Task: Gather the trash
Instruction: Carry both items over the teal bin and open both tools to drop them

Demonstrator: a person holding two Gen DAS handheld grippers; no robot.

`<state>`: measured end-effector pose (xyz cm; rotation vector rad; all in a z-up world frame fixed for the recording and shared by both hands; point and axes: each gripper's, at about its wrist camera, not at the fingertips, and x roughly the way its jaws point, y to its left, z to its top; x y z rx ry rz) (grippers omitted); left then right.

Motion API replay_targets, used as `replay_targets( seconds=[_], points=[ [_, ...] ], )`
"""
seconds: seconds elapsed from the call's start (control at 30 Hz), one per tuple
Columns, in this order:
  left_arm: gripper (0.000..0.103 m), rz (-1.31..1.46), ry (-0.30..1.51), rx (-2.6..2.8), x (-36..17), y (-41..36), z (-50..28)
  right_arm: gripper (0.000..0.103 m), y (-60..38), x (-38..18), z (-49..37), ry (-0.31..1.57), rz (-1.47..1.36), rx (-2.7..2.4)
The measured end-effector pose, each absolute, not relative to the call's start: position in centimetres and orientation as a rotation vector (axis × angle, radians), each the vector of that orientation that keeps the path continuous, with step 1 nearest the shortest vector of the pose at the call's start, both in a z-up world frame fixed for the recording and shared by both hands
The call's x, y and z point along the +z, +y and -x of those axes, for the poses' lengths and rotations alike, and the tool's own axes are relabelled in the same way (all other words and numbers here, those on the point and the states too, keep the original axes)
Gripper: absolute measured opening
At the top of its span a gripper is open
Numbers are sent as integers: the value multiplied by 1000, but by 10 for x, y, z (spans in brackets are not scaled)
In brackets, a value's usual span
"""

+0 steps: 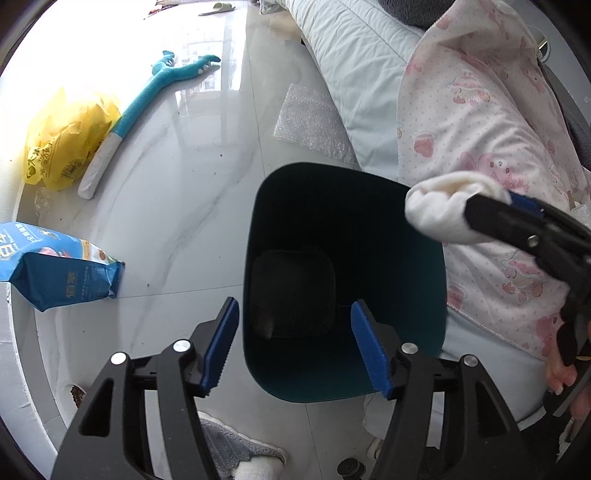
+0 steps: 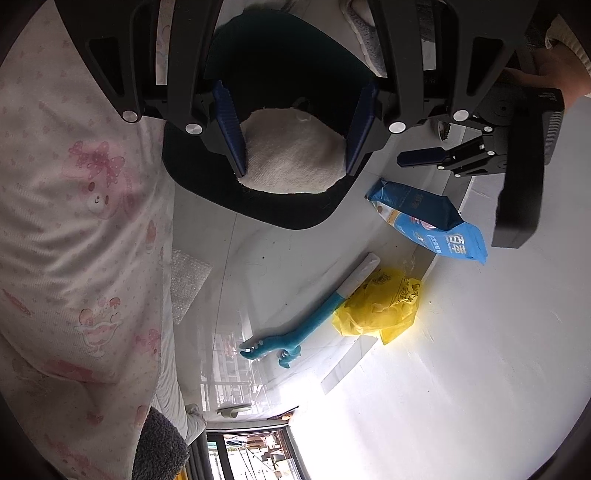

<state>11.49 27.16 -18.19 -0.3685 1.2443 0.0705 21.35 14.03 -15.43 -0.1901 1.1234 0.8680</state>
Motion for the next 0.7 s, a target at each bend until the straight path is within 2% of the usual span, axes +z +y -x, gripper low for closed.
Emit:
replay_targets(
  seconds=[0.7],
  points=[
    [73,268,900,133,-98,295,-89,54,169,-212,-211,1242,266,786]
  ],
)
